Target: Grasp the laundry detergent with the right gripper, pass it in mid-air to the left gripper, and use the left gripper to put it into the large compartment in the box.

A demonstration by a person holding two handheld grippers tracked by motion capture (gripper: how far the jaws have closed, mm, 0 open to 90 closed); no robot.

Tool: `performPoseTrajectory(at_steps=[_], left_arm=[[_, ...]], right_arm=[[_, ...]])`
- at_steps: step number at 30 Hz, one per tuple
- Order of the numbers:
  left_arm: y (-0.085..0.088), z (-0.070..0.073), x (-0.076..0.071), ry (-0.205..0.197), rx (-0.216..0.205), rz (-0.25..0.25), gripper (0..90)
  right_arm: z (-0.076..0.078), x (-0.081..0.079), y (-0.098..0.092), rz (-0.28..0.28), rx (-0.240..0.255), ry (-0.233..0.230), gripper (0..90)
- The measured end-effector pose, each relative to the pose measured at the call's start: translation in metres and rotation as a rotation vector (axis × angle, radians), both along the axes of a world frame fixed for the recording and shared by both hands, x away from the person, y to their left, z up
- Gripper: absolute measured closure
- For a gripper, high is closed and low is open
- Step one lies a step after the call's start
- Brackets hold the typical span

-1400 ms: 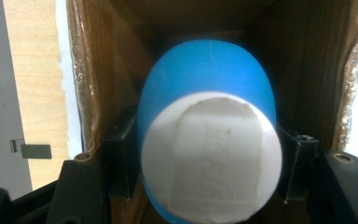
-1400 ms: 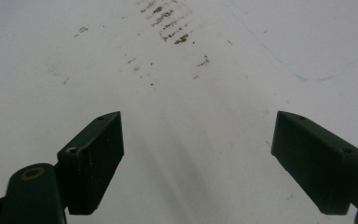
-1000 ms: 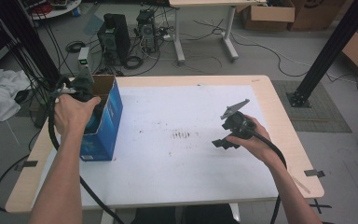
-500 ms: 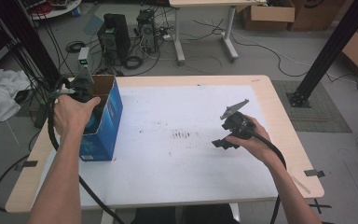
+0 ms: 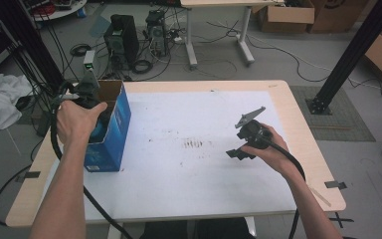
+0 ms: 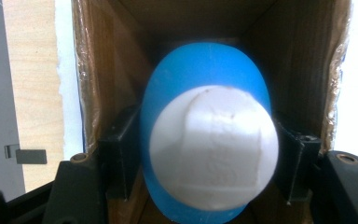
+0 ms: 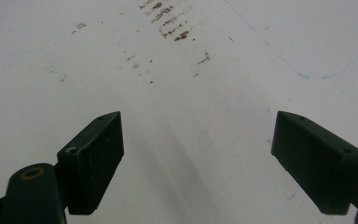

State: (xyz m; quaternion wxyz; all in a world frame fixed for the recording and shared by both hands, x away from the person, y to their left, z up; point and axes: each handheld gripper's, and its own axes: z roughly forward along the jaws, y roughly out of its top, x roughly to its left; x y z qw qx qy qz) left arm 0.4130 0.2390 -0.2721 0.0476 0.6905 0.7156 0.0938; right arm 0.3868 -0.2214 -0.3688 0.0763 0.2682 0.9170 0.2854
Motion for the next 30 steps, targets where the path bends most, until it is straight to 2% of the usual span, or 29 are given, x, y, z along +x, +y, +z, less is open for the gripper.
performPoseTrajectory(at_steps=[6, 30], left_arm=[[-0.001, 0.002, 0.000, -0.010, 0.008, 0.002, 32.1], [-0.007, 0.025, -0.003, -0.046, 0.017, -0.027, 29.8]], right_arm=[[0.000, 0.000, 0.000, -0.001, -0.002, -0.001, 16.8], [0.000, 0.000, 0.003, 0.003, -0.005, -0.002, 16.8]])
